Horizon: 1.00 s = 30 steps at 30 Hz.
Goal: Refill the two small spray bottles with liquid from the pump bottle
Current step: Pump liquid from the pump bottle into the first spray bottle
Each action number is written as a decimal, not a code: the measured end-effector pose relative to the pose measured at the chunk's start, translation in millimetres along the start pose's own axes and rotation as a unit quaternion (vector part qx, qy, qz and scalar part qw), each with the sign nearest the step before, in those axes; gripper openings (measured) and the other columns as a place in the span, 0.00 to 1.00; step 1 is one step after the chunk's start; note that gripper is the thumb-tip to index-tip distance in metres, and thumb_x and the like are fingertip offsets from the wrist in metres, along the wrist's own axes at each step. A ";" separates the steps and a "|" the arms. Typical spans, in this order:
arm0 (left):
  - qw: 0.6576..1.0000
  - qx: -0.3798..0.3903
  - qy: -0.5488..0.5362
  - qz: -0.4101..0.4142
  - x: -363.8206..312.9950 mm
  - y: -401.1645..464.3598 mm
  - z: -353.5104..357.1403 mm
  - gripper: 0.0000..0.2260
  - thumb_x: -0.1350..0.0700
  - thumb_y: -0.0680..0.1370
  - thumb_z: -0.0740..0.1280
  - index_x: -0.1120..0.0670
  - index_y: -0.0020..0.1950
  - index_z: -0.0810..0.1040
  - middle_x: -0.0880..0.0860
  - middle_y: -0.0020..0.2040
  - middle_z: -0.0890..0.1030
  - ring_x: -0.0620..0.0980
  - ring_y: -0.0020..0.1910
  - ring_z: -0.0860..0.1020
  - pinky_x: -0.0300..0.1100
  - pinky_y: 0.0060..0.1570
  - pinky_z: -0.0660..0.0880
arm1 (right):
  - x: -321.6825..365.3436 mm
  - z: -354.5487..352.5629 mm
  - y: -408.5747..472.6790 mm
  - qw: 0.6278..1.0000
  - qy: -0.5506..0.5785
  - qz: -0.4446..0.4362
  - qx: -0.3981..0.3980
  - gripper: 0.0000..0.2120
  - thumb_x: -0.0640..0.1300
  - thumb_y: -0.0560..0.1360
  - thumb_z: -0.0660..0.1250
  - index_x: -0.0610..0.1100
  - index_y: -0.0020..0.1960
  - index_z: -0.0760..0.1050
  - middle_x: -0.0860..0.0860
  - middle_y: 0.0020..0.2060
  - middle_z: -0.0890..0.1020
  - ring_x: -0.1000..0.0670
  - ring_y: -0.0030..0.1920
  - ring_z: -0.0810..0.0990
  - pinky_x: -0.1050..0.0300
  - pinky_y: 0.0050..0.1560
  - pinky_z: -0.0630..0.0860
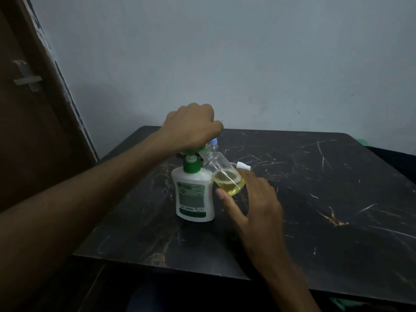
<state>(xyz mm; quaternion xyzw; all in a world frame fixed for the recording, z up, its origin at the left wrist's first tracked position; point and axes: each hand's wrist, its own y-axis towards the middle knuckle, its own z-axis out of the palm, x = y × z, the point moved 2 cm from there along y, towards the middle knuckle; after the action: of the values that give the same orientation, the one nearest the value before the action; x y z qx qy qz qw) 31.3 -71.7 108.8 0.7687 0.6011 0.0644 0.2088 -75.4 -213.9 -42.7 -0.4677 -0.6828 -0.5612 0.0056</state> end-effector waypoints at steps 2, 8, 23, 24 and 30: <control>1.000 -0.002 -0.005 0.007 1.9 0.4 0.8 0.15 0.51 0.78 0.63 0.52 0.34 0.64 0.47 0.29 0.70 0.50 0.31 0.67 0.45 0.33 0.58 | -0.2 0.0 -0.1 1.000 -0.003 0.004 0.001 0.20 0.60 0.80 0.65 0.53 0.68 0.73 0.63 0.53 0.74 0.62 0.53 0.71 0.53 0.53 0.75; 0.999 -0.021 -0.027 0.011 4.6 0.6 -3.8 0.17 0.50 0.79 0.63 0.52 0.34 0.61 0.51 0.32 0.68 0.52 0.31 0.64 0.46 0.33 0.58 | 1.6 -2.0 0.0 1.000 -0.003 0.001 -0.001 0.20 0.60 0.80 0.66 0.53 0.69 0.73 0.64 0.53 0.73 0.62 0.52 0.71 0.55 0.51 0.75; 0.999 -0.026 -0.041 0.003 5.5 -4.7 2.6 0.18 0.50 0.79 0.64 0.51 0.32 0.62 0.49 0.29 0.67 0.51 0.29 0.63 0.45 0.33 0.60 | 2.7 -2.9 0.1 1.000 -0.009 0.001 -0.003 0.19 0.61 0.80 0.65 0.55 0.67 0.73 0.65 0.51 0.72 0.61 0.50 0.71 0.57 0.50 0.72; 0.999 -0.024 -0.043 0.003 6.4 -5.1 4.1 0.18 0.50 0.79 0.63 0.51 0.32 0.62 0.49 0.29 0.67 0.51 0.29 0.63 0.45 0.33 0.60 | 2.9 -2.8 0.2 1.000 -0.008 0.000 -0.002 0.19 0.60 0.80 0.65 0.54 0.67 0.74 0.65 0.51 0.72 0.61 0.50 0.71 0.57 0.50 0.72; 0.998 -0.048 -0.026 0.021 2.2 -2.5 -4.1 0.18 0.50 0.78 0.64 0.51 0.32 0.61 0.49 0.29 0.65 0.52 0.29 0.63 0.45 0.33 0.59 | 1.6 -2.8 0.2 1.000 -0.009 0.004 0.001 0.20 0.61 0.80 0.64 0.53 0.67 0.75 0.63 0.51 0.74 0.60 0.51 0.73 0.57 0.51 0.73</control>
<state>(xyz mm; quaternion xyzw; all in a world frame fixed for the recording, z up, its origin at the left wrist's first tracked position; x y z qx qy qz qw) 28.2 -68.1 111.1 0.7720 0.5751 0.0772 0.2595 -77.6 -215.1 -40.6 -0.4757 -0.6816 -0.5561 0.0020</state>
